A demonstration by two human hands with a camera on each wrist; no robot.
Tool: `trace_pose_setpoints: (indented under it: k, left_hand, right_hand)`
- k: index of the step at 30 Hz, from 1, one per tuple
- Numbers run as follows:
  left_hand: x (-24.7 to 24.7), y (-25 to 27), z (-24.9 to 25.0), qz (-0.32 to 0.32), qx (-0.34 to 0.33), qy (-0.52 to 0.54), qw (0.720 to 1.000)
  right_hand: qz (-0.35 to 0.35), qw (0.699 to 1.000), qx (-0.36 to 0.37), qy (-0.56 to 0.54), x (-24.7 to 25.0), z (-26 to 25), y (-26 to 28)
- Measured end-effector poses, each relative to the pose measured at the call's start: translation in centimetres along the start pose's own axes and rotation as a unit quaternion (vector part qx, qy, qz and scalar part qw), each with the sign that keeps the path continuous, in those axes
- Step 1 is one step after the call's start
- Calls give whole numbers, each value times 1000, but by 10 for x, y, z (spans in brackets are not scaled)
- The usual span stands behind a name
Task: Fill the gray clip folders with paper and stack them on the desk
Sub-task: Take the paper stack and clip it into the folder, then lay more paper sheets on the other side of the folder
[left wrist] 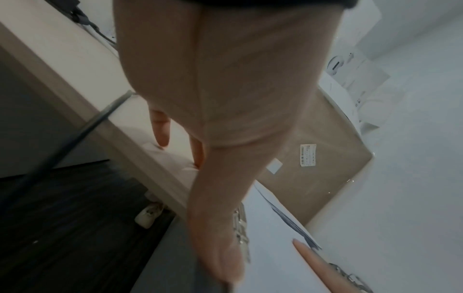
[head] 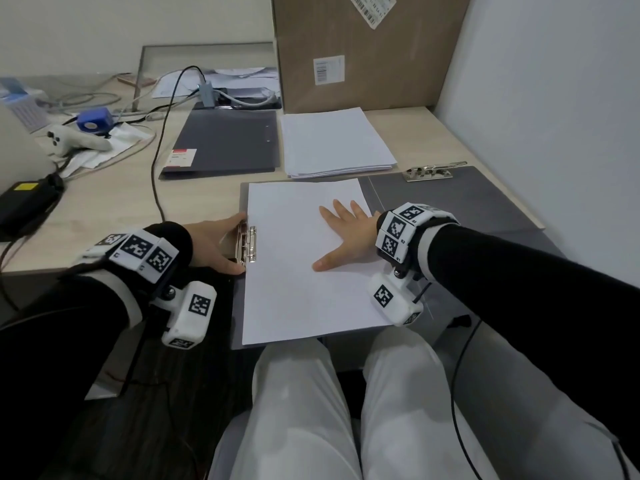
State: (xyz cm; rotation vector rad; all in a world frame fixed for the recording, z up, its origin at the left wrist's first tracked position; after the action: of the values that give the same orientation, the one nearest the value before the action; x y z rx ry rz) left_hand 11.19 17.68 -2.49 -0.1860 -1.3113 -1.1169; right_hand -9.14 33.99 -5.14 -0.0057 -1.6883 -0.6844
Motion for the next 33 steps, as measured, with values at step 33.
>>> trace_pose_setpoints:
  k: [33]
  left_hand:
    - [66, -201, 112, 189, 111, 261, 940]
  right_hand:
    - [145, 857, -170, -463, 104, 142, -136]
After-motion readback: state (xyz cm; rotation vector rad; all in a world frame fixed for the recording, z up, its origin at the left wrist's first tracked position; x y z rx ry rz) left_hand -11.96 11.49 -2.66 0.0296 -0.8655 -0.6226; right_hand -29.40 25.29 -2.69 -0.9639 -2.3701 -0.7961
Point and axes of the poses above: each hand's wrist, its own y-axis away from the middle knuckle, its own x-axis out of the back of the hand, z = x × y, the point moved 1 cm from there along -y, towards the middle knuckle, and after that the axes turned 3 degrees about y, right-handed, at the moved point
